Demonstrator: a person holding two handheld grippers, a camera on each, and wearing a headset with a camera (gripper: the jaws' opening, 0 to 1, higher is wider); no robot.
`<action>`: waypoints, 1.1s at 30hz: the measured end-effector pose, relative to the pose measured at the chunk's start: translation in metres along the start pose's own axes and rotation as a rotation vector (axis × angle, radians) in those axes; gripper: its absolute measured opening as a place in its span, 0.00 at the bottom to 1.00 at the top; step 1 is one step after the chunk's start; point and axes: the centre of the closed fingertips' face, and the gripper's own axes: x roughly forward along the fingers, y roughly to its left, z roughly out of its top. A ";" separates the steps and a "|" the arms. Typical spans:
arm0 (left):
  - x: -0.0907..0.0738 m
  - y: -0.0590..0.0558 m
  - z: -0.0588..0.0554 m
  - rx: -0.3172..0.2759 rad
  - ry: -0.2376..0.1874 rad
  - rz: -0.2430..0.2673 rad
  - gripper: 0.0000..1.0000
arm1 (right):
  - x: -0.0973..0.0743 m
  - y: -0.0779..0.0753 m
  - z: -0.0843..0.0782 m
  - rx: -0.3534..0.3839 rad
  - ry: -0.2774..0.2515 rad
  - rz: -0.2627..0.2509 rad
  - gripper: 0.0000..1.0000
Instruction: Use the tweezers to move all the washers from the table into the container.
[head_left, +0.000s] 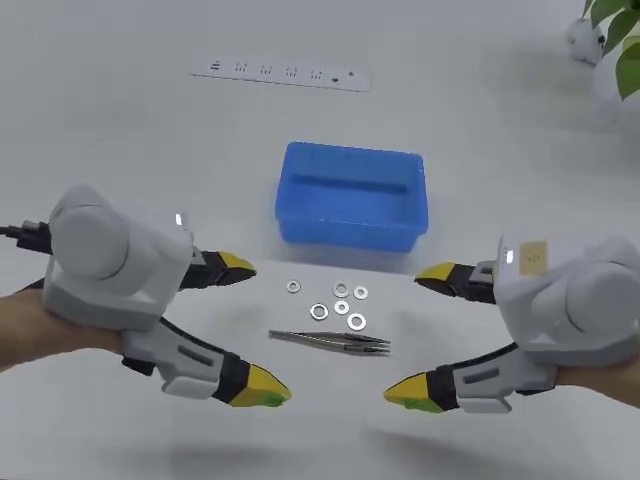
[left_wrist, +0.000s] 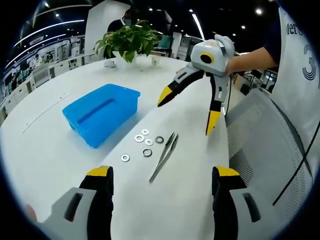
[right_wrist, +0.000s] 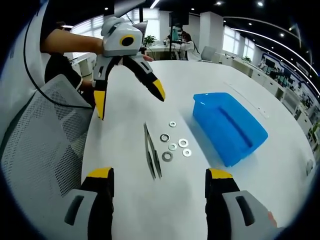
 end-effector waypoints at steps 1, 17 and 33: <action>-0.001 0.000 0.000 -0.002 -0.001 0.001 0.86 | 0.000 0.000 0.000 0.002 -0.001 0.000 0.75; -0.003 -0.001 0.005 -0.010 -0.001 -0.006 0.85 | -0.007 -0.002 -0.005 0.009 0.009 -0.020 0.75; -0.005 0.002 0.003 -0.005 0.002 0.004 0.85 | -0.009 -0.005 -0.009 -0.001 0.028 -0.024 0.75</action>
